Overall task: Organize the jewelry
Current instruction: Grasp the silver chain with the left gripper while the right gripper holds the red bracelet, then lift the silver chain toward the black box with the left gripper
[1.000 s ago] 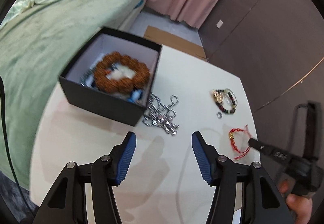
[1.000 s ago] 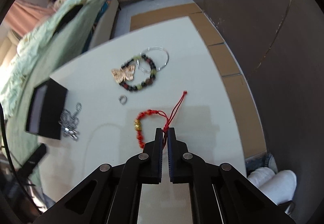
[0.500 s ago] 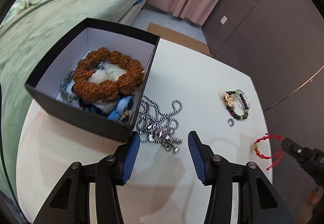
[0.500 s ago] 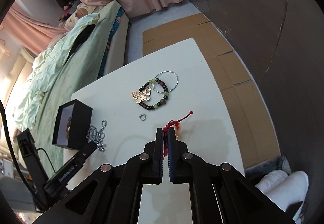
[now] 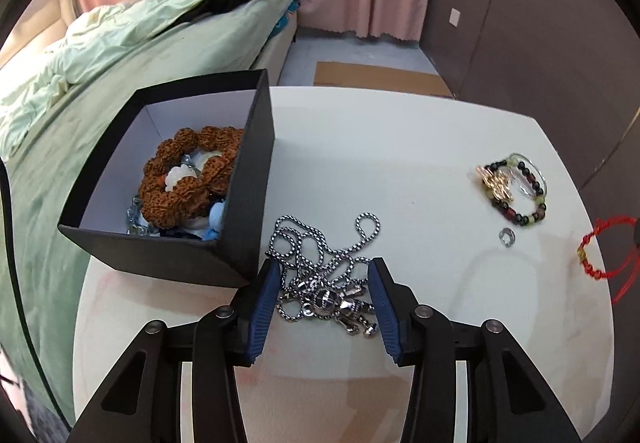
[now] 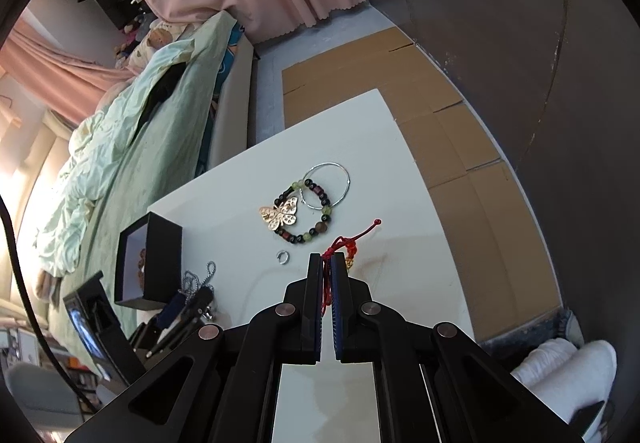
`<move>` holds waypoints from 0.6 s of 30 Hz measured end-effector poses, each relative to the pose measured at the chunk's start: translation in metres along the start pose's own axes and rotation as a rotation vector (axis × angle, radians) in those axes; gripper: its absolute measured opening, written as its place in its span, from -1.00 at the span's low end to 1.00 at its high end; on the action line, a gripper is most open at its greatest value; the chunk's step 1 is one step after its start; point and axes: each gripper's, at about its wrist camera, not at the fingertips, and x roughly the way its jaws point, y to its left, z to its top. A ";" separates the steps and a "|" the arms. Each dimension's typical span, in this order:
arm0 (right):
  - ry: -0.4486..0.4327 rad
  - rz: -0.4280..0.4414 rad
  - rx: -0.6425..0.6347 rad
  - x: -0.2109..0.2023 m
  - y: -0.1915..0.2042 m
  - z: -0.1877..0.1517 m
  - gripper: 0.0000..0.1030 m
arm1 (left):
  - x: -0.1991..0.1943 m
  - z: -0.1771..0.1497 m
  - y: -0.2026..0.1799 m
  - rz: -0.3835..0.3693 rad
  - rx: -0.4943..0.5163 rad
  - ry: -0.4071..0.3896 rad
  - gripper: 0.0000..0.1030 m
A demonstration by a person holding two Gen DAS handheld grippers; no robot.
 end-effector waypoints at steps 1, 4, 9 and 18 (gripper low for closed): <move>-0.001 -0.001 0.000 0.000 0.000 0.000 -0.89 | 0.002 0.000 -0.003 0.002 0.018 0.012 -0.11; 0.001 -0.001 -0.002 0.000 0.000 0.000 -0.89 | 0.000 -0.002 -0.005 -0.014 0.059 0.022 -0.32; 0.003 -0.003 -0.008 0.001 0.005 -0.003 -0.89 | -0.004 0.000 0.008 -0.111 0.011 0.051 -0.40; -0.004 0.013 -0.017 -0.001 0.017 -0.011 -0.89 | -0.026 0.000 0.019 -0.222 -0.031 0.048 -0.65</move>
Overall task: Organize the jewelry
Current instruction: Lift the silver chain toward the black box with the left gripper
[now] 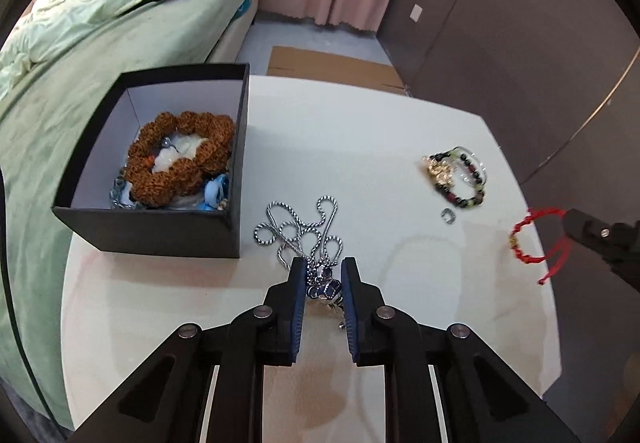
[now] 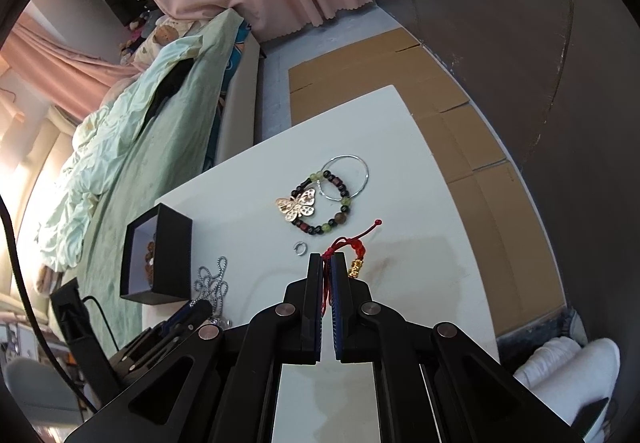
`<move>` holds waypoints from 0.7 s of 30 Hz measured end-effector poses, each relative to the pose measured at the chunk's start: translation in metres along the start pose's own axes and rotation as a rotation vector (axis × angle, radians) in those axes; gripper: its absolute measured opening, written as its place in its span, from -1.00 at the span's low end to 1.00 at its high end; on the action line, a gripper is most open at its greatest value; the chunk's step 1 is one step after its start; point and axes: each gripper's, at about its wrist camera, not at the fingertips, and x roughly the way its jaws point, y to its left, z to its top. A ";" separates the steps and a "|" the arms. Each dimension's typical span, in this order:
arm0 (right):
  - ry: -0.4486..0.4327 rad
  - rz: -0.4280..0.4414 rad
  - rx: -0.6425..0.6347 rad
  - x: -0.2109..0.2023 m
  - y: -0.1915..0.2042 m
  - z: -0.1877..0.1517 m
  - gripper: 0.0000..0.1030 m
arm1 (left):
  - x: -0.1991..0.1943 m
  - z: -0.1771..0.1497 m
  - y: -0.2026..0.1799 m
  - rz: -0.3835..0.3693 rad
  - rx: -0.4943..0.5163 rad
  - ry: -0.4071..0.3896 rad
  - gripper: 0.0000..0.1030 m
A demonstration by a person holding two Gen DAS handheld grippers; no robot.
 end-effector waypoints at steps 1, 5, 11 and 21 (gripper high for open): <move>-0.002 0.004 0.001 0.000 0.001 0.000 -0.89 | -0.003 0.001 0.001 -0.010 -0.004 -0.005 -0.65; -0.018 0.028 0.002 -0.006 0.004 -0.001 -0.89 | -0.018 0.006 -0.002 -0.053 -0.011 -0.032 -0.65; -0.072 0.094 -0.012 -0.023 0.017 0.001 -0.89 | -0.057 0.023 -0.002 -0.098 -0.012 -0.113 -0.65; -0.167 0.234 -0.038 -0.049 0.043 0.013 -0.90 | -0.125 0.065 0.006 -0.103 0.006 -0.244 -0.65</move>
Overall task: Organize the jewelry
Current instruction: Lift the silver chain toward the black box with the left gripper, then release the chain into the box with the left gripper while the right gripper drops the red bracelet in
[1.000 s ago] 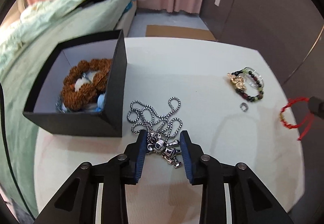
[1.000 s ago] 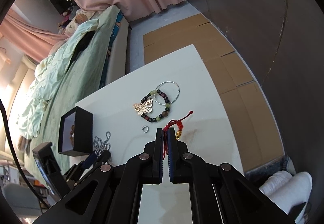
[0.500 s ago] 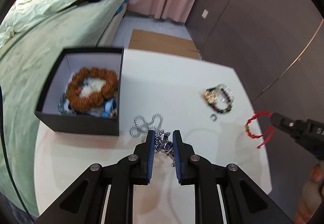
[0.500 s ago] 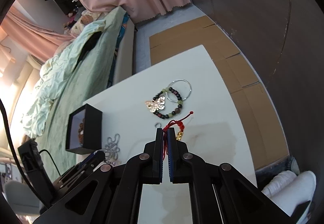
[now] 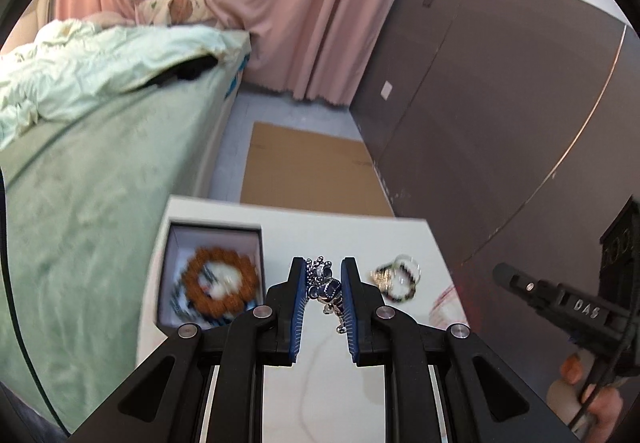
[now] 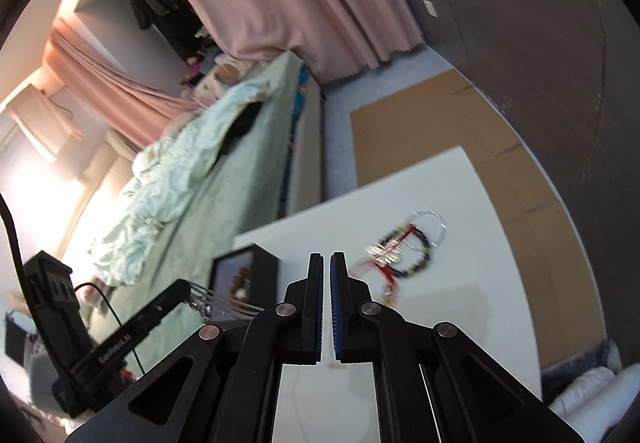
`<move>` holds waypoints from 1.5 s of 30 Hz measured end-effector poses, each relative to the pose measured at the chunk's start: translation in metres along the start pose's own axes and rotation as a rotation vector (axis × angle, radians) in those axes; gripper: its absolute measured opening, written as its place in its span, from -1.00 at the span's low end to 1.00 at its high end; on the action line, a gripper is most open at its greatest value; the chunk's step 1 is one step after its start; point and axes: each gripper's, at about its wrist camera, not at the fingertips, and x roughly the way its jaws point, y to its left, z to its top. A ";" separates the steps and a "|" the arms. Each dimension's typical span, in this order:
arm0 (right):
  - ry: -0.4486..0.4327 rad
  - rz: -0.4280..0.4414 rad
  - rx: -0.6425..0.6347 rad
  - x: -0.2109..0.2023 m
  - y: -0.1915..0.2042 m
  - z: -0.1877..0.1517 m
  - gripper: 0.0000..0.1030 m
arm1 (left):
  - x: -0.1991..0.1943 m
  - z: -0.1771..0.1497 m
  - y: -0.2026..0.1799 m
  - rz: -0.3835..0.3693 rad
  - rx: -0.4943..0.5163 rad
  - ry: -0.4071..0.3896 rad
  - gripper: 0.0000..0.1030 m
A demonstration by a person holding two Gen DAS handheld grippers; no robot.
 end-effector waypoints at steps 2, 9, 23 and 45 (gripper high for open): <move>-0.003 0.025 -0.007 0.003 0.006 0.003 -0.90 | -0.011 0.012 0.001 0.010 0.011 -0.029 -0.65; 0.024 0.085 -0.035 0.025 0.030 0.007 -0.90 | -0.034 0.043 0.011 0.056 0.027 -0.099 -0.65; 0.293 -0.170 0.000 0.077 -0.016 -0.013 -0.22 | 0.007 0.030 0.070 0.066 -0.092 -0.063 -0.65; 0.425 -0.478 -0.183 0.125 -0.018 -0.059 -0.85 | 0.033 0.024 0.109 0.004 -0.200 0.005 -0.57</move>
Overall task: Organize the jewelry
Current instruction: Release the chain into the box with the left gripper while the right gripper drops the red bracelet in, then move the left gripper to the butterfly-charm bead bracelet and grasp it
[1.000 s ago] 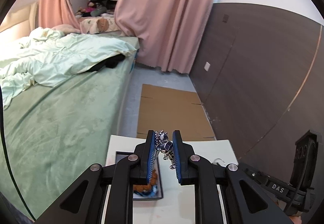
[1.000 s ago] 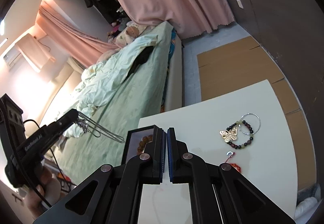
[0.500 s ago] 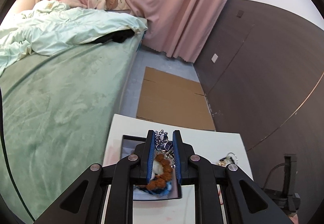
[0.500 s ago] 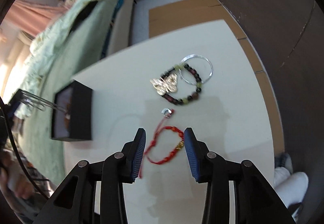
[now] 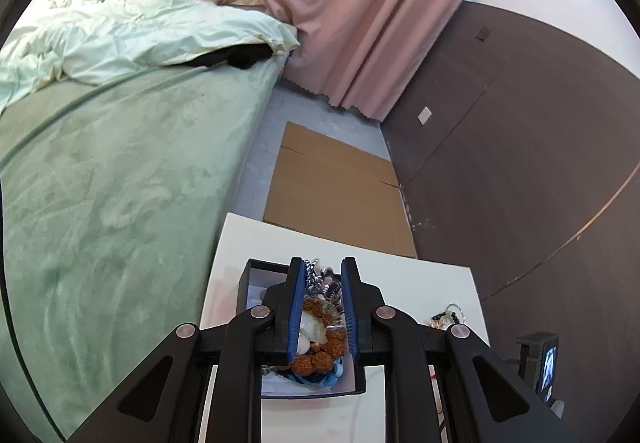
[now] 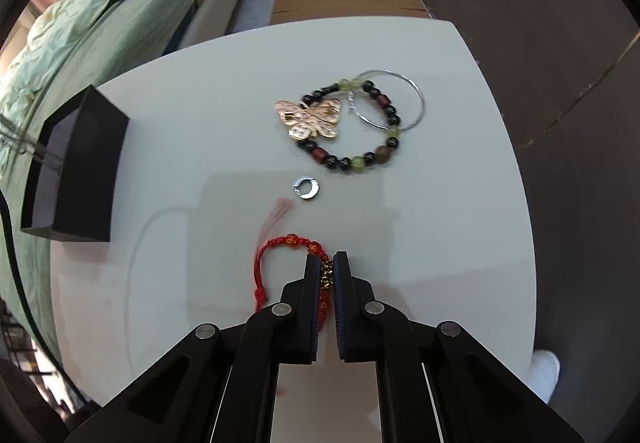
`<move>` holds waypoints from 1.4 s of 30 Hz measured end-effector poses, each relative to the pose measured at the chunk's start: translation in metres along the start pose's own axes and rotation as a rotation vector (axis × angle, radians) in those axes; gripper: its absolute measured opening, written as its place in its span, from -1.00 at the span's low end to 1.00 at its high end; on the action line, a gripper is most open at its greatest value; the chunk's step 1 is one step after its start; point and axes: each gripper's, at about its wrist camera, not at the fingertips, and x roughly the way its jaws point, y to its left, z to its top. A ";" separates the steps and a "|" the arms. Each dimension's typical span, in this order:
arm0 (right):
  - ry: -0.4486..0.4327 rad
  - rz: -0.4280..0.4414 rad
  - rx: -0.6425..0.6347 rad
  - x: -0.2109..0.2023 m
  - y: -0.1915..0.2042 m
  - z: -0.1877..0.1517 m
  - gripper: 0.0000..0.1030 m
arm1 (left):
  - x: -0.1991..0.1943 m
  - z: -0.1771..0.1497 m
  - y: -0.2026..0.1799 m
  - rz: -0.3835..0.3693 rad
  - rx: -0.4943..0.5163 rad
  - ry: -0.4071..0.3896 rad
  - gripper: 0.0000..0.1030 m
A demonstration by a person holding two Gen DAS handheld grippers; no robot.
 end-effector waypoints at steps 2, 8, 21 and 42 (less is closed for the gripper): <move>-0.041 0.044 0.009 -0.014 0.002 0.002 -0.85 | 0.002 0.001 0.004 -0.005 -0.024 0.023 0.07; -0.165 0.200 0.022 -0.056 0.016 0.011 -0.84 | -0.009 -0.004 0.012 0.007 -0.024 -0.019 0.55; -0.312 0.443 -0.008 -0.087 0.086 0.030 -0.84 | -0.023 0.002 0.041 0.036 -0.014 -0.014 0.56; -0.304 0.522 0.086 -0.058 0.104 0.053 -0.01 | -0.022 0.008 0.051 0.020 -0.046 -0.010 0.56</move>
